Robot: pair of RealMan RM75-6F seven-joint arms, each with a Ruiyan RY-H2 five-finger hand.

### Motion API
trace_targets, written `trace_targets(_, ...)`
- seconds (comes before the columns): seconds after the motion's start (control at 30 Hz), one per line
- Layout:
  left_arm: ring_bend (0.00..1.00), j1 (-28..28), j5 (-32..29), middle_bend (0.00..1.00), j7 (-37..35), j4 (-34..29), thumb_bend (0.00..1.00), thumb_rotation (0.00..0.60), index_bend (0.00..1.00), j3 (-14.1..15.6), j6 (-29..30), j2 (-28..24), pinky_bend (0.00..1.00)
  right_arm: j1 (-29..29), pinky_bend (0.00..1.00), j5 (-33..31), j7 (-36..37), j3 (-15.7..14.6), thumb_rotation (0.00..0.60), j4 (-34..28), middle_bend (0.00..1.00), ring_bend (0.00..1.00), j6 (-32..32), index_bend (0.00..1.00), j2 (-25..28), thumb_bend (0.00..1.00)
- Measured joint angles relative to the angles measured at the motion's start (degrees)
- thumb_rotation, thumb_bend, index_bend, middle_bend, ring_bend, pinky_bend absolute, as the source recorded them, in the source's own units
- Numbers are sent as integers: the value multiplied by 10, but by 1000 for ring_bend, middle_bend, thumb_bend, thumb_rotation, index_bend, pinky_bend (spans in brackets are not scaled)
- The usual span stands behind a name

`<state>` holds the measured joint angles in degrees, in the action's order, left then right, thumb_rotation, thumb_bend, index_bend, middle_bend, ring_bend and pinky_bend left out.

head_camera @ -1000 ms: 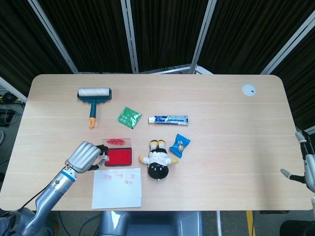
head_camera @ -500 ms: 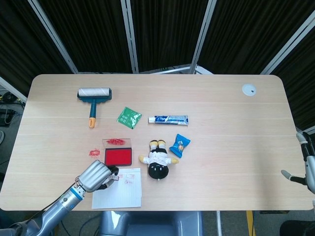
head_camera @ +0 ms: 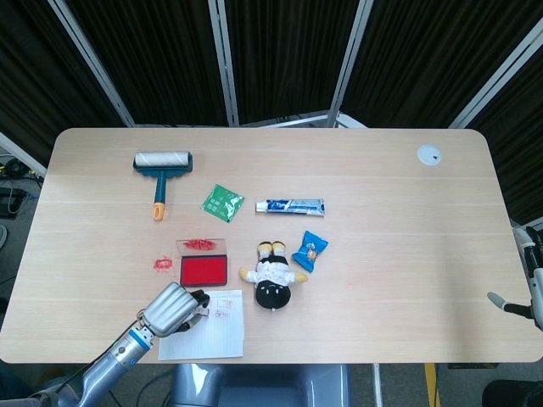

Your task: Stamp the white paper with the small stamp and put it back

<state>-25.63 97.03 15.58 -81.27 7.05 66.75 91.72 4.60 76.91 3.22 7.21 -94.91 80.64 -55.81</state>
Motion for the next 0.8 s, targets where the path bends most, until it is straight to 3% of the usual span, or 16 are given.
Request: trace_targets(0.8,870,5,11,565,-16,65,433,600,574,8,3,37,839,1,0,-5,-3,1,600,1,0,0,-4,0,-1,0)
